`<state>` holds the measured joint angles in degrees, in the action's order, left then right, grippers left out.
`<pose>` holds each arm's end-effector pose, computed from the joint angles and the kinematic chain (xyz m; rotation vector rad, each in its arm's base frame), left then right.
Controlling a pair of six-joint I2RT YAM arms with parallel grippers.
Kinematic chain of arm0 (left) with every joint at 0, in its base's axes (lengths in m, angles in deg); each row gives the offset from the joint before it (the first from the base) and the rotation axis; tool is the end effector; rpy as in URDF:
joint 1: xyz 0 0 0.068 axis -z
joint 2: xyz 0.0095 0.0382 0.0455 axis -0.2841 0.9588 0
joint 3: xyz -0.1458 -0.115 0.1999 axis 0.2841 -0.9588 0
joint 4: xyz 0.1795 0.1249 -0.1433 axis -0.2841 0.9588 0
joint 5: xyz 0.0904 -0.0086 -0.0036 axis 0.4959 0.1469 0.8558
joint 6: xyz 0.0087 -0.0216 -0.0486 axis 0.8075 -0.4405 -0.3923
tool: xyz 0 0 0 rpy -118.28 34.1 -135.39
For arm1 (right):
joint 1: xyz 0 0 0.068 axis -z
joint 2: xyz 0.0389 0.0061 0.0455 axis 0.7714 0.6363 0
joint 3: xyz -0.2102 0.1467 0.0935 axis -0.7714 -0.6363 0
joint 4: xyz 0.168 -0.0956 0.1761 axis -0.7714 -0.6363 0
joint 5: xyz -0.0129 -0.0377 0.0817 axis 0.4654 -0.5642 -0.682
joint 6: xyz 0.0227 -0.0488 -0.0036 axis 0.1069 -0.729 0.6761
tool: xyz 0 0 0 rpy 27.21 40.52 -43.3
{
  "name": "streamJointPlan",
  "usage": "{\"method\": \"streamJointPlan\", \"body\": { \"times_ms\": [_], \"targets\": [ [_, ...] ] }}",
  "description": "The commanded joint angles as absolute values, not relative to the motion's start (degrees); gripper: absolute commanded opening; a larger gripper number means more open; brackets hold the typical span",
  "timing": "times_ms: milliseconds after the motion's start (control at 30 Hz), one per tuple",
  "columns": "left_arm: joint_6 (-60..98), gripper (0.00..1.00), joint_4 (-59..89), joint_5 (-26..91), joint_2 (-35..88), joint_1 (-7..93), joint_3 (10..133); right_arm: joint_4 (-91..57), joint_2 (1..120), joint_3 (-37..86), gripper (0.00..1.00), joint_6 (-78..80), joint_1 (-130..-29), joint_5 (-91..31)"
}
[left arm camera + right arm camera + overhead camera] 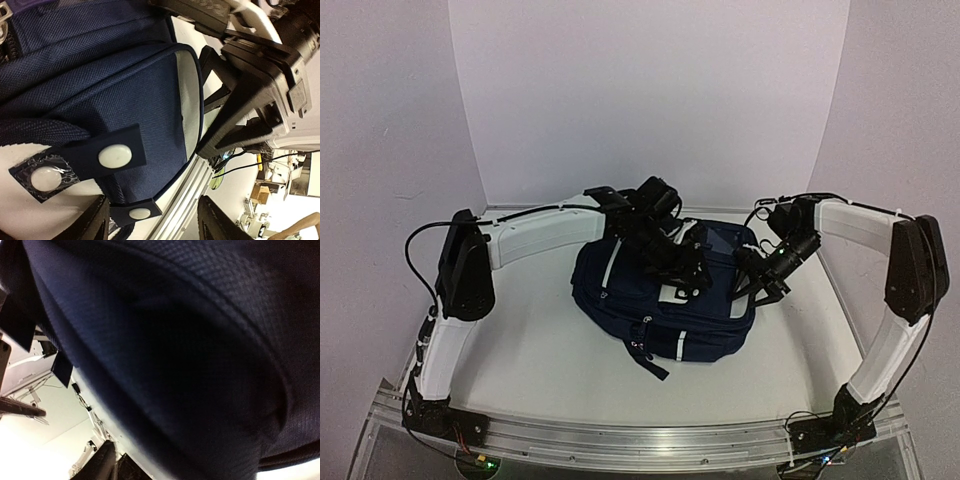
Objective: Pack the student bag
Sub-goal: Adjust the student bag at the center of the board.
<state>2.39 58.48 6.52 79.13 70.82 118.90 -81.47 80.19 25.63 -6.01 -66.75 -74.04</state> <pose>0.2764 -0.4192 0.2642 0.9012 2.5761 -1.2804 0.2993 0.1163 0.2316 0.4007 -2.7060 -1.3130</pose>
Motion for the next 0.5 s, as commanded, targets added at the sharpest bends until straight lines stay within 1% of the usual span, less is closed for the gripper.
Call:
{"method": "streamJointPlan", "body": {
  "times_ms": [0,67,133,233,267,367,400,433,467],
  "targets": [
    [5.66,0.63,68.4,12.37,78.81,70.74,124.33,-78.49,74.49,27.84,0.62,-6.34,-67.46,-70.41],
    [7.21,0.67,72.13,12.42,78.3,70.72,127.4,-78.47,72.37,27.73,0.67,-6.34,-67.21,-69.14],
    [7.26,0.72,72.54,12.25,76.95,70.33,128.67,-78.49,70.75,27.27,0.71,-4.4,-66.91,-68.21],
    [3.06,0.75,70.11,13.03,73.89,67.28,126.18,-78.46,68.78,25.54,0.82,-3.48,-66.65,-66.63],
    [1.14,0.79,68.41,13.04,72.5,65.36,124.25,-78.47,68.37,24.84,0.84,-3.32,-66.65,-66.3],
    [-3.2,0.87,64.12,13.5,68.67,58.15,118.31,-78.29,67.68,22.52,0.89,-2.69,-66.64,-66.76],
    [-3.34,0.91,63.97,14.95,67.92,56.23,117.68,-78.06,67.58,21.94,0.89,-2.38,-66.62,-67.06],
    [-3.06,0.98,64.49,16.54,67.48,54.62,117.87,-77.65,67.45,21.4,0.89,-1.9,-66.62,-67.23],
    [-2.49,0.99,65.15,17.45,67.56,52.95,118.48,-77.04,67.35,20.85,0.89,-1.53,-66.68,-67.25]
  ]
}}
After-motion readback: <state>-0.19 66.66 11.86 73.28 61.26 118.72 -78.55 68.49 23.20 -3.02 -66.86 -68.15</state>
